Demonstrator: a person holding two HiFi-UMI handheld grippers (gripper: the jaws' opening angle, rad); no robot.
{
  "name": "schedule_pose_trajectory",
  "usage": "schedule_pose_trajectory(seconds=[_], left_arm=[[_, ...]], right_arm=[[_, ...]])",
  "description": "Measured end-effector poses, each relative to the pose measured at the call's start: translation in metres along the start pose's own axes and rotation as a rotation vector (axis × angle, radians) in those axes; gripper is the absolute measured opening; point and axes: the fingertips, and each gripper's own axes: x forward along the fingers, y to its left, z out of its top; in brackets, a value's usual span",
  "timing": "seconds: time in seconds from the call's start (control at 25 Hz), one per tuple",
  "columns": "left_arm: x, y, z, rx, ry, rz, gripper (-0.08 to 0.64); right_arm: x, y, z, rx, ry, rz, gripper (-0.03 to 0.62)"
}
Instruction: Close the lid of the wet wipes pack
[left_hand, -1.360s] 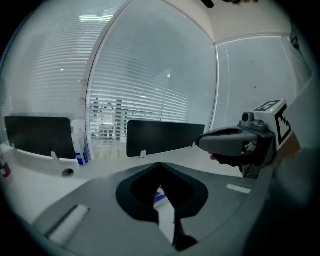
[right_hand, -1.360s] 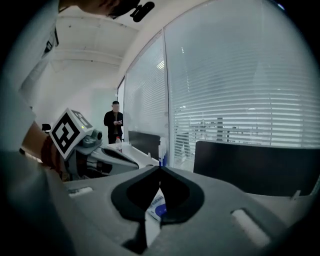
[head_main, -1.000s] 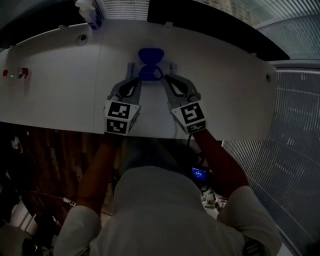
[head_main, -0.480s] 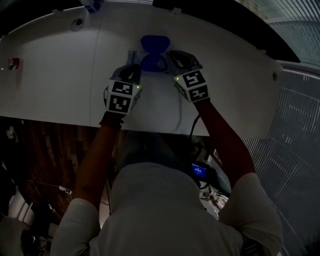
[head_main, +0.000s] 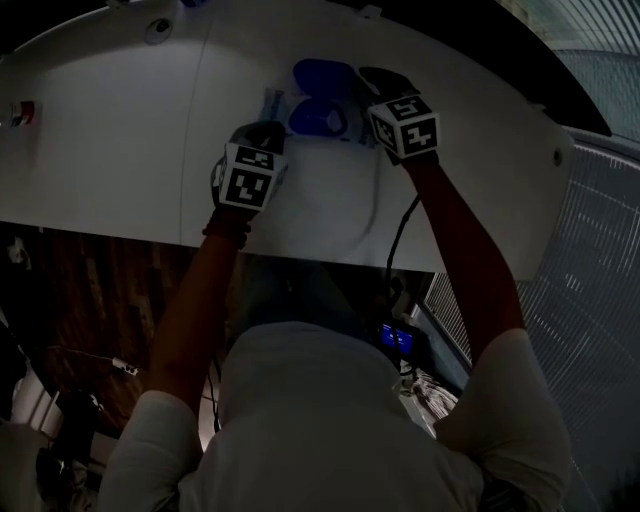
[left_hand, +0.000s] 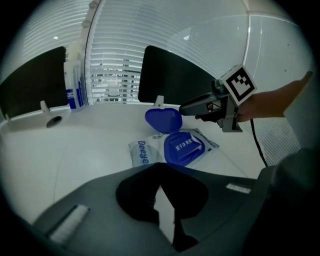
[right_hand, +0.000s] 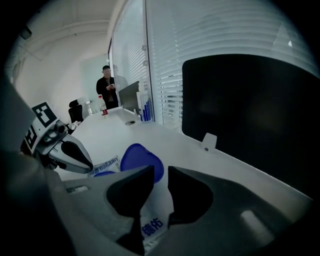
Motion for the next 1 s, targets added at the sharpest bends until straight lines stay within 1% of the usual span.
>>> schedule_pose_trajectory(seconds=[0.16, 0.32, 0.48, 0.64, 0.76, 0.88, 1.0], left_arm=[[0.005, 0.004, -0.007, 0.005, 0.012, -0.001, 0.003], [0.009, 0.004, -0.01, 0.013, 0.01, -0.007, 0.003], [0.012, 0.003, -0.01, 0.017, 0.007, -0.015, 0.002], [0.014, 0.004, -0.012, 0.014, 0.017, -0.009, 0.003], [0.014, 0.003, -0.012, 0.014, 0.018, -0.007, 0.003], [0.015, 0.003, -0.011, 0.026, 0.012, -0.01, 0.003], [0.015, 0.006, -0.014, 0.016, 0.026, 0.001, 0.003]], right_arm=[[0.01, 0.002, -0.002, -0.007, 0.041, 0.056, 0.101], [0.016, 0.005, -0.003, 0.015, 0.058, 0.106, 0.103], [0.012, 0.009, 0.003, 0.018, 0.032, 0.141, 0.1], [-0.006, 0.02, 0.012, -0.013, -0.005, 0.182, 0.087], [-0.025, 0.036, 0.014, -0.055, -0.009, 0.245, 0.087], [-0.043, 0.056, 0.008, -0.096, 0.014, 0.332, 0.089], [-0.057, 0.072, 0.001, -0.105, 0.043, 0.411, 0.095]])
